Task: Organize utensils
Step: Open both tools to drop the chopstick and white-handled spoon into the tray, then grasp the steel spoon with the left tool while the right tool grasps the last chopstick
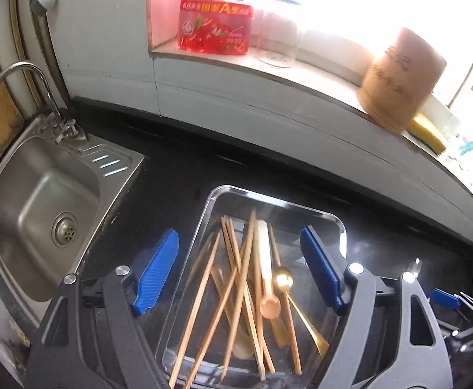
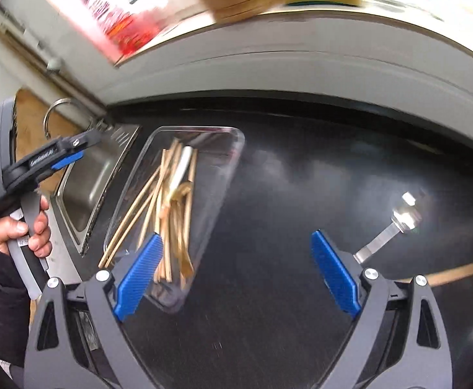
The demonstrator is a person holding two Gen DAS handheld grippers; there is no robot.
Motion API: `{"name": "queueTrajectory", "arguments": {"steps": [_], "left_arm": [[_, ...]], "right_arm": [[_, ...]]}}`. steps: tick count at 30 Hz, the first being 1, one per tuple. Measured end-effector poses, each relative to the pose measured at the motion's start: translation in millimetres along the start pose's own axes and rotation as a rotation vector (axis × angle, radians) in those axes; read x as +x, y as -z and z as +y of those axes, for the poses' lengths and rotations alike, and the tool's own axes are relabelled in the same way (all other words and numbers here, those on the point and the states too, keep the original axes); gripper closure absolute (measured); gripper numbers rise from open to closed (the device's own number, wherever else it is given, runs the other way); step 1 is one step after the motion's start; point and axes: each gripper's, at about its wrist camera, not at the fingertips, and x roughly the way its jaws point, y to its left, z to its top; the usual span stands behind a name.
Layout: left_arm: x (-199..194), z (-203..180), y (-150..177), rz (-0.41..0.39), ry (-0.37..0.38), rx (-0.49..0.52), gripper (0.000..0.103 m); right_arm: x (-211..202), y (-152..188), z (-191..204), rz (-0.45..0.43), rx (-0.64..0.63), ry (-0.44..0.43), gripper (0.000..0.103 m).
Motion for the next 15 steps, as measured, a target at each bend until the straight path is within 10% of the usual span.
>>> {"name": "queueTrajectory", "arguments": {"steps": [15], "left_arm": [[-54, -147, 94, 0.029, 0.176, 0.301, 0.025]], "right_arm": [[-116, 122, -86, -0.139, 0.275, 0.138, 0.013]]}}
